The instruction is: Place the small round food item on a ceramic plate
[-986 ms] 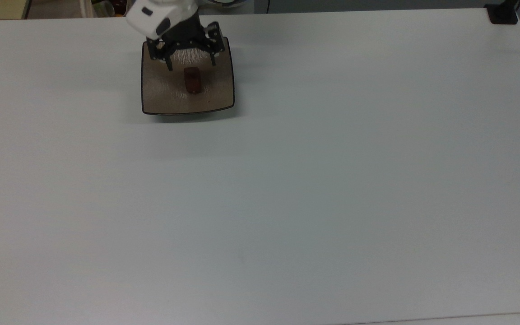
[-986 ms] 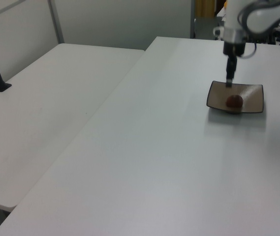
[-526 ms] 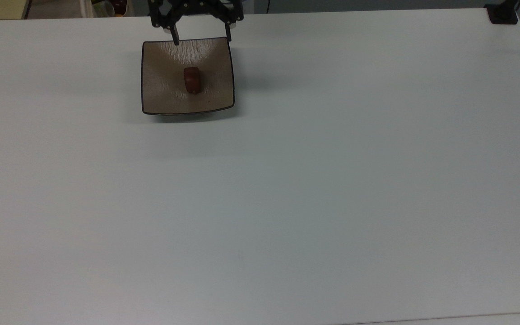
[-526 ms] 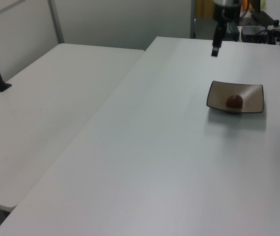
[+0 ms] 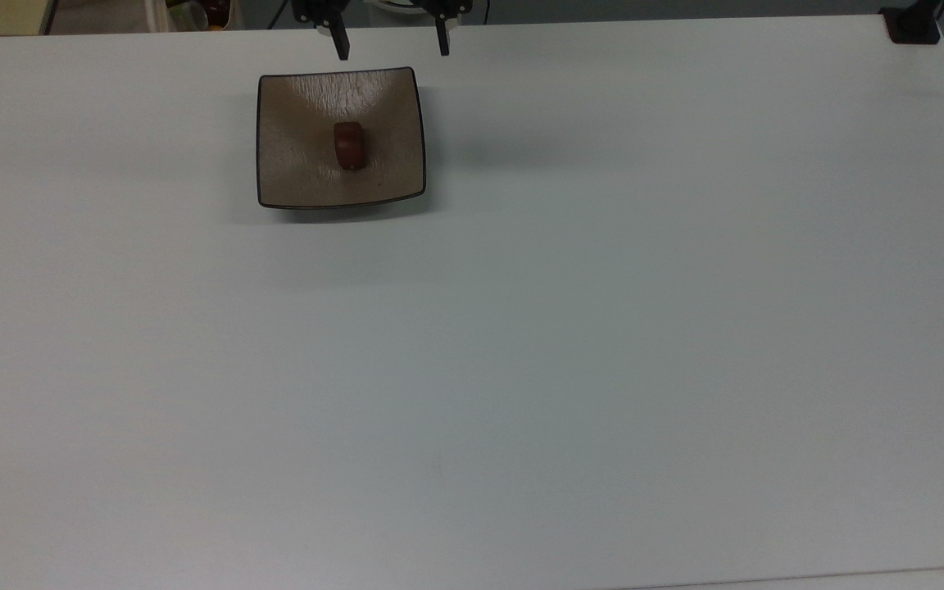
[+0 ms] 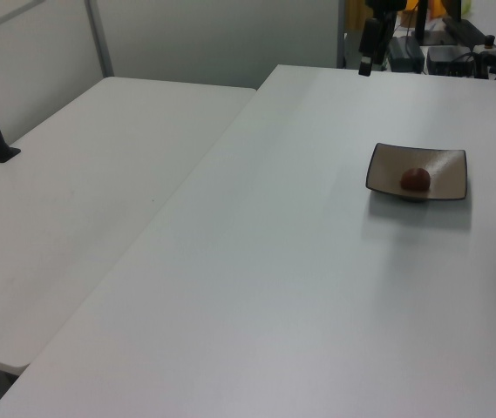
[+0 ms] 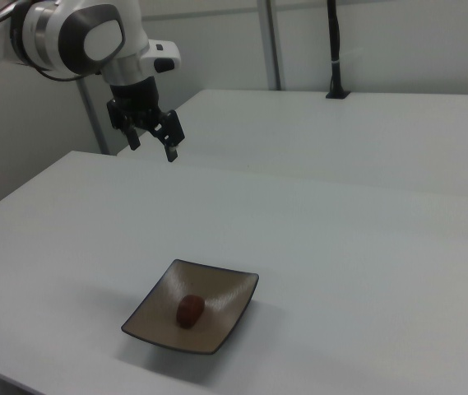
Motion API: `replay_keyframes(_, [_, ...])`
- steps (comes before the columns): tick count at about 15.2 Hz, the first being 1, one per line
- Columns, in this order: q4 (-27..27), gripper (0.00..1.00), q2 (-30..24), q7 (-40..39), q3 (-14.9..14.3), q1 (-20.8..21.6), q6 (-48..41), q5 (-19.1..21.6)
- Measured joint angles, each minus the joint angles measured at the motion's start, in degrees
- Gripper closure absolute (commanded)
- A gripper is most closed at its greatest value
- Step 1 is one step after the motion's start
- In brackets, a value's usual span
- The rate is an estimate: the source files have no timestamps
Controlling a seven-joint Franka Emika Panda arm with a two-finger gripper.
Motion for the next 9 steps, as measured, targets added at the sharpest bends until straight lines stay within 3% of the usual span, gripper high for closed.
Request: replay_keyframes(9, [0.5, 0.00, 0.4, -6.0, 0.2, 0.0, 0.0, 0.0])
